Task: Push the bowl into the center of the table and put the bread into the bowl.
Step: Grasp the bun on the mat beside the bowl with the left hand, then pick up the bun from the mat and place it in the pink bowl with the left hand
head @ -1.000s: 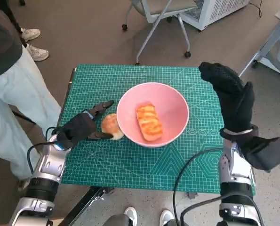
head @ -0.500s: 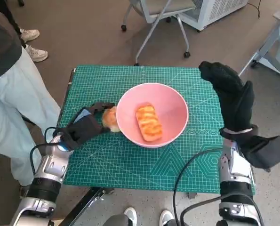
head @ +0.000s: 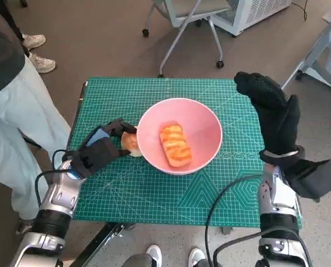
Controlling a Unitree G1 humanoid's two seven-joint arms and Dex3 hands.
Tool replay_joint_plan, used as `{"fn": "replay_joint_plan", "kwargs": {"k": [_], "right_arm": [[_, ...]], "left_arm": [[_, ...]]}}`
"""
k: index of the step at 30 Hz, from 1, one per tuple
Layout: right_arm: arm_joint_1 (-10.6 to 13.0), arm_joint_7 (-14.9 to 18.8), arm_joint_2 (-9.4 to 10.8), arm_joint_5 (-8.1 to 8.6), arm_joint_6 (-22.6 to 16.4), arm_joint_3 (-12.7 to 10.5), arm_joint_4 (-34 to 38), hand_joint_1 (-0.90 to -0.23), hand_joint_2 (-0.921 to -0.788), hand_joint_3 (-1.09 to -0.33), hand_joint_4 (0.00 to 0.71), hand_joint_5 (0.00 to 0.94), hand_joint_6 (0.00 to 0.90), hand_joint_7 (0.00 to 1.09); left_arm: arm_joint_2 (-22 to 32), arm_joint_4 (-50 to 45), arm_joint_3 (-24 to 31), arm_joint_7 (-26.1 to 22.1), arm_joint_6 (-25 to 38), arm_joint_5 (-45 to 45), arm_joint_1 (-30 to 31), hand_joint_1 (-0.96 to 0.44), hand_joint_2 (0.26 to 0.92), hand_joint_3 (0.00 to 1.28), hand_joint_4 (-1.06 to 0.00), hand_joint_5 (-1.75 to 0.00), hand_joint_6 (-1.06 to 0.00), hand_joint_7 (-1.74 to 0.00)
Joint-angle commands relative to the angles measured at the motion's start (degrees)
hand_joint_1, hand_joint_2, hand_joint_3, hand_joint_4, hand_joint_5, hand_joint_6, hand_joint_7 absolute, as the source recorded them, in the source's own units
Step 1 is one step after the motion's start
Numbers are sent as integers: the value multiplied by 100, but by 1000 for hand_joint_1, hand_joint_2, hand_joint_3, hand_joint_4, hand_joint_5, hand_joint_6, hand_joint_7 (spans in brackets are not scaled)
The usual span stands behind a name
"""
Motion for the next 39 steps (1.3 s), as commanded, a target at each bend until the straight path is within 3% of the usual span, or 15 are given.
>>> {"fn": "replay_joint_plan", "kwargs": {"k": [1, 25, 39], "right_arm": [[62, 56, 42, 38, 45, -4, 76, -683, -921, -858, 176, 1, 35, 556], [121, 104, 108, 80, 97, 2, 25, -687, -921, -860, 174, 0, 26, 552], [158, 74, 143, 63, 125, 12, -46, -688, -921, -860, 174, 0, 25, 552]], "left_arm": [[94, -229, 57, -183, 171, -67, 340, 3, 900, 24, -842, -1058, -663, -1072], [448, -1841, 926, -167, 142, -394, 1057, 3, 901, 22, -833, -1043, -668, -1092], [638, -3494, 1702, -149, 333, -600, 1565, 4, 895, 16, -844, -1031, -695, -1066]]}}
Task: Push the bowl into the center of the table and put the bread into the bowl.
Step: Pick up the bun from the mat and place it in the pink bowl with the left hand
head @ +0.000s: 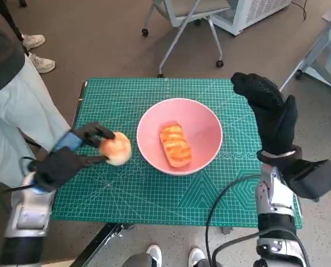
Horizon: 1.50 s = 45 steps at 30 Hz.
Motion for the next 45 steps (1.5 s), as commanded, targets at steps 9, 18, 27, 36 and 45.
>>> {"fn": "replay_joint_plan", "kwargs": {"k": [9, 18, 27, 36, 45], "right_arm": [[128, 9, 55, 6, 81, 9, 31, -684, -921, -867, 173, 0, 21, 554], [103, 14, 56, -5, 71, 1, 69, -680, -921, -875, 172, 0, 17, 557], [62, 31, 66, -17, 47, 8, 124, -680, -921, -877, 167, 0, 18, 557], [122, 69, 59, 6, 73, 7, 61, -688, -921, -875, 170, 2, 17, 556], [229, 98, 8, 39, 122, -25, -80, -689, -921, -876, 173, 3, 14, 555]], "left_arm": [[-79, -1357, 407, 109, 36, -180, 102, 5, 884, 9, -865, -1011, -740, -1016], [-169, -1686, 244, 138, 73, -110, -87, 5, 875, 5, -889, -981, -764, -993], [-589, -1501, -729, 119, -121, 259, -1026, 4, 856, 0, -948, -913, -803, -948], [-986, -498, -1322, 147, -370, 466, -1697, 3, 868, 6, -925, -944, -761, -985], [-1247, 293, -1779, 153, -486, 764, -2107, 2, 882, 11, -897, -970, -716, -1038]]}}
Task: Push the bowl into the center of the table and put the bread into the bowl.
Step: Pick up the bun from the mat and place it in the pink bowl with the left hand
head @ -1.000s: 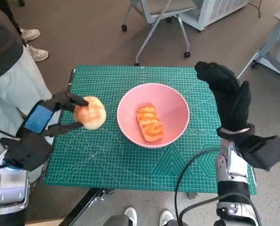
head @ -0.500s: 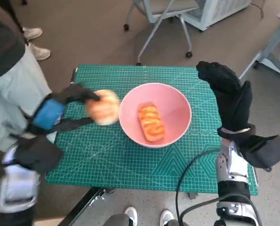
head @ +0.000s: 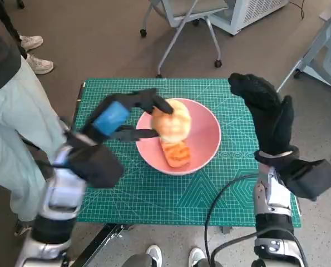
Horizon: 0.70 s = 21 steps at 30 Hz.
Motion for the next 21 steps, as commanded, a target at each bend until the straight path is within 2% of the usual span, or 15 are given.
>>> {"fn": "replay_joint_plan", "kwargs": {"k": [1, 5, 8, 9, 10, 11, 12, 13, 14, 16, 18, 21], "right_arm": [[194, 34, -61, 35, 112, -22, -38, -692, -921, -876, 173, 3, 14, 555], [236, 6, -77, 18, 132, -31, -85, -699, -921, -873, 174, 3, 14, 555], [262, -11, -90, 12, 155, -38, -125, -702, -921, -871, 174, 3, 14, 555], [280, -26, -97, 9, 173, -40, -164, -703, -921, -871, 175, 3, 15, 554], [294, -37, -102, 7, 187, -41, -195, -703, -921, -871, 175, 3, 15, 554], [304, -44, -105, 5, 199, -41, -218, -703, -921, -871, 174, 3, 14, 554], [314, -52, -112, 5, 211, -46, -239, -703, -921, -871, 174, 3, 14, 554], [321, -60, -124, 6, 226, -55, -258, -703, -921, -871, 174, 3, 14, 554], [327, -66, -133, 7, 239, -62, -273, -703, -921, -871, 175, 3, 15, 554], [337, -78, -143, 9, 261, -74, -304, -703, -921, -870, 176, 3, 16, 553], [350, -101, -155, 7, 288, -84, -354, -699, -921, -869, 176, 3, 17, 552], [352, -139, -174, -12, 306, -104, -386, -692, -921, -868, 178, 4, 20, 550]], "left_arm": [[-141, 353, -241, 35, -151, 187, -237, 2, 884, 11, -893, -970, -711, -1047], [-240, 627, -389, 4, -218, 258, -294, 2, 889, 12, -880, -972, -697, -1075], [-277, 794, -492, -65, -225, 276, -321, 2, 909, 15, -831, -1025, -652, -1122], [-281, 864, -541, -143, -201, 270, -335, 1, 913, 51, -786, -1073, -597, -1174], [-283, 914, -576, -198, -184, 265, -345, -1, 901, 55, -728, -978, -546, -1086], [-285, 946, -596, -233, -175, 262, -352, -1, 888, 50, -686, -758, -516, -875], [-285, 985, -618, -296, -155, 250, -362, -1, 886, 44, -683, -656, -517, -777], [-275, 1033, -643, -391, -134, 231, -378, -8, 880, 32, -651, -468, -499, -603], [-268, 1070, -661, -461, -120, 218, -390, -33, 867, 22, -547, -302, -432, -457], [-239, 1103, -684, -591, -99, 211, -407, -54, 856, 12, -457, -155, -394, -290], [-159, 1090, -711, -787, -55, 217, -426, -92, 835, 7, -291, -63, -333, -155], [-59, 1057, -692, -1032, -10, 196, -458, -157, 821, 3, -162, -21, -285, -76]]}}
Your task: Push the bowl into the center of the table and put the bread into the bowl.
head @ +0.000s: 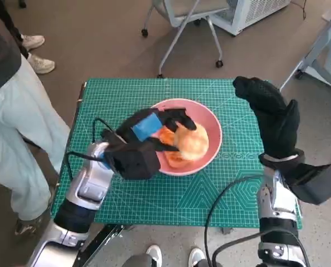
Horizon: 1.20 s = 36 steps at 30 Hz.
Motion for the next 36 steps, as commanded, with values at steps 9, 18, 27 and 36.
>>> {"fn": "replay_joint_plan", "kwargs": {"k": [9, 18, 27, 36], "right_arm": [[93, -239, -67, -83, 213, -34, -156, -679, -921, -849, 182, 4, 32, 532], [-17, -407, -109, -197, 346, 26, -365, -676, -921, -843, 183, 4, 38, 520], [-221, -657, -173, -373, 697, 125, -845, -679, -921, -857, 177, 1, 32, 517], [-640, -841, -272, -514, 1079, 204, -1137, -685, -921, -843, 183, 4, 35, 526]], "left_arm": [[284, -380, 444, -630, 174, -504, -174, -340, 833, 9, -15, -1, -219, -8], [231, -737, 1281, -528, -215, -1461, -24, -493, 904, 77, 0, 1, -184, -2], [-65, -771, 1987, -269, -1051, -2388, -31, -715, 920, 395, 1, 1, -167, -1], [-516, -421, 2366, -216, -2325, -3181, -281, -748, 921, 500, 1, 1, -157, -8]]}}
